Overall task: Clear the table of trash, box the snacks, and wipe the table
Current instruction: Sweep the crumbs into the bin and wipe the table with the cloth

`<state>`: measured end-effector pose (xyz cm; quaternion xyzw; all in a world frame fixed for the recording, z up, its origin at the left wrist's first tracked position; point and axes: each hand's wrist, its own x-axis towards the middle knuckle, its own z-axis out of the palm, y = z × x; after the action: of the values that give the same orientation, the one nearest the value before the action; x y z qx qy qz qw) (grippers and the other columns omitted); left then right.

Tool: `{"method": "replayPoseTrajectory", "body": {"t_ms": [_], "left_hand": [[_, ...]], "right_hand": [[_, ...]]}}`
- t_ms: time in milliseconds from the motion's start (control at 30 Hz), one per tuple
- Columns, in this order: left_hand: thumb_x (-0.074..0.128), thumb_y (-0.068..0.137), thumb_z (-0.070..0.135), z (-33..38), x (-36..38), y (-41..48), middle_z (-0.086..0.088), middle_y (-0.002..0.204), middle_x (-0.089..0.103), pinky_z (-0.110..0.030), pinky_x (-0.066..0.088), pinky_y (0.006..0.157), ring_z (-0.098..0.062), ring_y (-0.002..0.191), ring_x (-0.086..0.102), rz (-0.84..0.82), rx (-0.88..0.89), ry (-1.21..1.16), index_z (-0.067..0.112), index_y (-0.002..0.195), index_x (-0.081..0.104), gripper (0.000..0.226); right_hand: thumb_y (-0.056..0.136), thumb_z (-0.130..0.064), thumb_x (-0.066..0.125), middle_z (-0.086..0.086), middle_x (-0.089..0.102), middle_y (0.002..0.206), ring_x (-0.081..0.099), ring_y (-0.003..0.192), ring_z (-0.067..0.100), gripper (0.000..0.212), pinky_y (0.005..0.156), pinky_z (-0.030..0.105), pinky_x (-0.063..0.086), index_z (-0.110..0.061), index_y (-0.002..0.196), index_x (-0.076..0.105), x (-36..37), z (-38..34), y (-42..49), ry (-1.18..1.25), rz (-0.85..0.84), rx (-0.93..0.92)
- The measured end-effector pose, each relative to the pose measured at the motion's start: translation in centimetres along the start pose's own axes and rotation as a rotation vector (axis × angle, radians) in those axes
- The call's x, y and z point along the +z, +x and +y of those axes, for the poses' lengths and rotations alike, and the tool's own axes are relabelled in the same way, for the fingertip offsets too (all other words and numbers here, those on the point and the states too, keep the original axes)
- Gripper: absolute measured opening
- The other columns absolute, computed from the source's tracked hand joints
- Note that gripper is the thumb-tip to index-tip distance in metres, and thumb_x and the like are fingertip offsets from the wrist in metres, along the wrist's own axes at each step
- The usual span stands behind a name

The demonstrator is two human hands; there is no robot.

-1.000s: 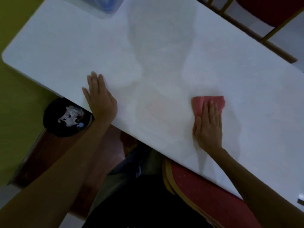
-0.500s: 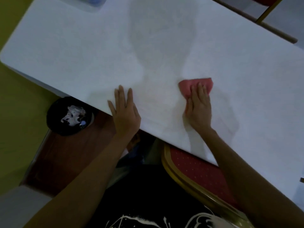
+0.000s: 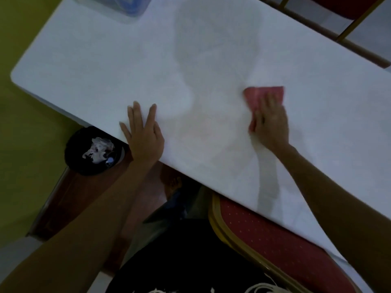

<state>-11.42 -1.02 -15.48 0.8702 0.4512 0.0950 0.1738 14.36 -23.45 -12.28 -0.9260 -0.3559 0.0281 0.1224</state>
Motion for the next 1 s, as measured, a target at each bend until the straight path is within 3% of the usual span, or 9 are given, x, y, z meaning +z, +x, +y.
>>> {"method": "replayPoseTrajectory", "body": {"t_ms": [100,233,367,433,533,667,733,900,1000], "left_hand": [[0.026,0.099,0.025,2.3,0.8,0.9,-0.018,0.164,0.014,-0.061,0.003,0.119,-0.036,0.152,0.007,0.026,-0.142,0.019,0.028,0.154,0.033,0.055],[0.027,0.099,0.027,5.0,1.7,3.6,-0.023,0.163,0.006,-0.063,0.002,0.119,-0.038,0.152,0.002,-0.06,-0.103,0.021,0.021,0.156,0.025,0.057],[0.027,0.099,0.024,4.5,1.7,6.8,-0.017,0.165,0.009,-0.062,0.003,0.119,-0.033,0.153,0.003,-0.032,-0.054,0.037,0.023,0.156,0.025,0.057],[0.029,0.102,0.023,4.2,2.0,7.6,-0.015,0.164,0.015,-0.062,0.008,0.119,-0.032,0.153,0.009,0.035,-0.072,0.07,0.024,0.155,0.029,0.053],[0.029,0.105,0.022,4.2,2.7,7.3,-0.015,0.162,0.024,-0.059,0.014,0.119,-0.03,0.152,0.016,0.16,-0.033,0.126,0.022,0.153,0.035,0.048],[0.03,0.105,0.022,4.3,2.7,7.2,-0.013,0.162,0.024,-0.056,0.013,0.121,-0.026,0.153,0.015,0.203,-0.022,0.163,0.021,0.153,0.035,0.048],[0.029,0.104,0.023,4.6,2.4,7.2,-0.011,0.163,0.021,-0.055,0.01,0.121,-0.025,0.153,0.012,0.163,-0.045,0.166,0.023,0.154,0.033,0.05],[0.03,0.104,0.025,4.9,2.1,7.3,-0.011,0.165,0.017,-0.054,0.006,0.122,-0.024,0.154,0.008,0.119,-0.06,0.136,0.023,0.155,0.03,0.051],[0.032,0.103,0.025,5.0,2.4,7.4,-0.01,0.165,0.017,-0.054,0.007,0.122,-0.024,0.154,0.007,0.118,-0.062,0.132,0.023,0.155,0.031,0.051]], "right_hand": [[0.09,-0.023,0.036,0.03,0.045,0.147,0.037,0.14,0.049,0.057,0.116,0.054,0.03,0.005,0.136,0.055,1.1,-5.2,2.7,0.101,-0.001,0.214],[0.099,-0.02,0.048,0.02,0.051,0.147,0.036,0.144,0.038,0.043,0.121,0.054,0.025,-0.005,0.139,0.057,3.4,-14.7,-0.7,0.222,-0.111,-0.331],[0.101,-0.024,0.047,0.015,0.051,0.148,0.039,0.143,0.034,0.045,0.119,0.047,0.027,-0.008,0.142,0.054,3.0,-11.2,2.9,0.099,-0.142,-0.639],[0.099,-0.021,0.048,0.017,0.054,0.145,0.044,0.14,0.038,0.043,0.116,0.045,0.03,-0.004,0.137,0.058,2.7,-7.0,6.7,0.015,-0.065,-0.557],[0.101,-0.022,0.039,0.022,0.051,0.146,0.041,0.141,0.041,0.047,0.117,0.048,0.03,0.0,0.14,0.054,1.1,-1.2,11.6,0.025,0.037,-0.168],[0.098,-0.019,0.035,0.024,0.041,0.153,0.029,0.146,0.044,0.054,0.122,0.051,0.022,0.004,0.145,0.046,1.8,-3.9,13.3,0.086,0.063,0.204],[0.094,-0.018,0.039,0.025,0.049,0.147,0.036,0.142,0.045,0.052,0.12,0.052,0.024,0.006,0.138,0.053,3.0,-8.6,11.6,0.14,0.065,0.081],[0.1,-0.023,0.044,0.014,0.051,0.149,0.037,0.145,0.033,0.045,0.122,0.048,0.022,-0.008,0.14,0.056,4.4,-12.5,10.7,0.184,-0.145,-0.628],[0.101,-0.022,0.047,0.013,0.052,0.148,0.041,0.143,0.033,0.043,0.119,0.045,0.028,-0.01,0.141,0.056,5.1,-9.0,16.4,0.088,-0.097,-0.684]]}}
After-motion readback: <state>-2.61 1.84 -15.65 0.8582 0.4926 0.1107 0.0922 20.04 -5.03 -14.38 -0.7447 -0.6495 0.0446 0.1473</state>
